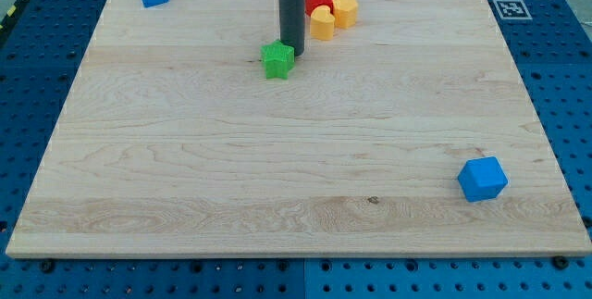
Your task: Slide the green star to the center right of the board
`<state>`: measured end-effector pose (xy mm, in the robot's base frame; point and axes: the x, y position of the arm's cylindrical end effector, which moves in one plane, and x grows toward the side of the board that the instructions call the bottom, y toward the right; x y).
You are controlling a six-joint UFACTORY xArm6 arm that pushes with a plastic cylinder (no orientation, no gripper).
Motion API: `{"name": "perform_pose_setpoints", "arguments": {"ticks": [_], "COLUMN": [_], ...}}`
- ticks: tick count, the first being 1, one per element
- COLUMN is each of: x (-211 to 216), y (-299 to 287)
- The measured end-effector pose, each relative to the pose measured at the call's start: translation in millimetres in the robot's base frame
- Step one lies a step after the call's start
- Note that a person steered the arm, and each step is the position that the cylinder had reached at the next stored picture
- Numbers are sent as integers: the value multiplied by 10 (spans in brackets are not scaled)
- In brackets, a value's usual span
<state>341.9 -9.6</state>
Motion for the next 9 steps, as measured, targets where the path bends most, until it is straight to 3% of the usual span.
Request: {"name": "perform_pose_setpoints", "arguments": {"ticks": [2,3,4,5,7,9], "x": [-197,-360,-199,-124,203,265], "y": [-57,-482,-935,-947,-528,3]}}
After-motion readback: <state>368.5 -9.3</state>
